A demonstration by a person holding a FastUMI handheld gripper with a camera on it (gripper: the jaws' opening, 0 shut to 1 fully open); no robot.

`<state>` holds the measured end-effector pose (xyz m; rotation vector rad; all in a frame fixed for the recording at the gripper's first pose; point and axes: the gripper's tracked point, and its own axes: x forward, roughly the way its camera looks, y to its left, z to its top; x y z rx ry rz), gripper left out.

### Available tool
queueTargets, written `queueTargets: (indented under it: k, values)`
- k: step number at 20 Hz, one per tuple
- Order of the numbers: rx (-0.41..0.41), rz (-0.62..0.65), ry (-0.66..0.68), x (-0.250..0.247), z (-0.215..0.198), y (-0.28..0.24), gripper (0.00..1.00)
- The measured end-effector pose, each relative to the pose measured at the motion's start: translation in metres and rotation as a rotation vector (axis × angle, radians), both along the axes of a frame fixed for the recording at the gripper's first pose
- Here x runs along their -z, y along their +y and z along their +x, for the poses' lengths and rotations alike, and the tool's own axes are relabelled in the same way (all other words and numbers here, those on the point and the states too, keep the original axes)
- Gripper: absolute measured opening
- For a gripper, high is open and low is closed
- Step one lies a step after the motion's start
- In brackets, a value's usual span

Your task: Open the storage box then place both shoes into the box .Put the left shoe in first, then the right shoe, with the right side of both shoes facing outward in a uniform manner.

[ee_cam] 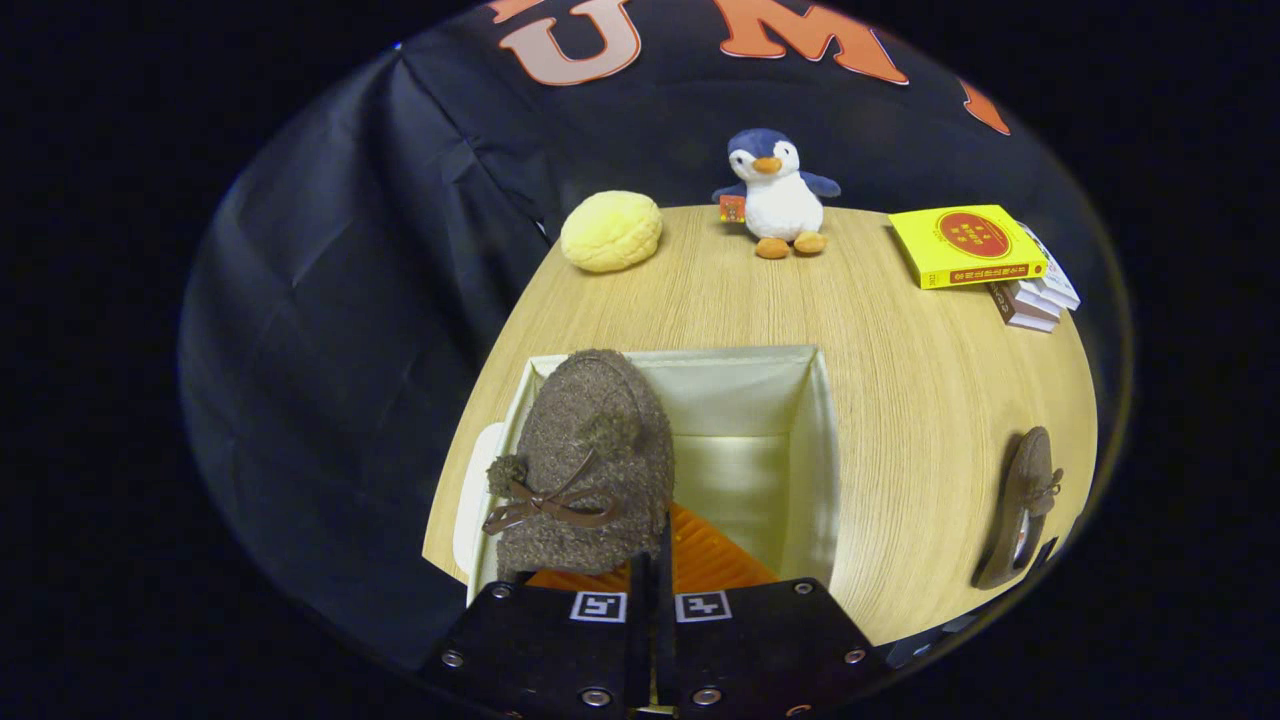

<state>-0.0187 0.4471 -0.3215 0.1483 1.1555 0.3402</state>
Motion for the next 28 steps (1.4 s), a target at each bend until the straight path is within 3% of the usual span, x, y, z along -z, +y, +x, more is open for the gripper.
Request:
queueTargets:
  k: [9, 13, 19, 22, 28]
  values:
    - [0.045, -0.082, 0.167, 0.057, -0.016, 0.029, 0.07]
    - [0.001, -0.068, 0.256, 0.071, -0.037, 0.038, 0.21]
    - [-0.037, 0.061, 0.229, 0.039, -0.043, 0.035, 0.44]
    - [-0.058, 0.133, 0.168, 0.006, -0.039, 0.021, 0.6]
    - [-0.061, 0.191, -0.027, -0.053, -0.022, -0.053, 0.81]
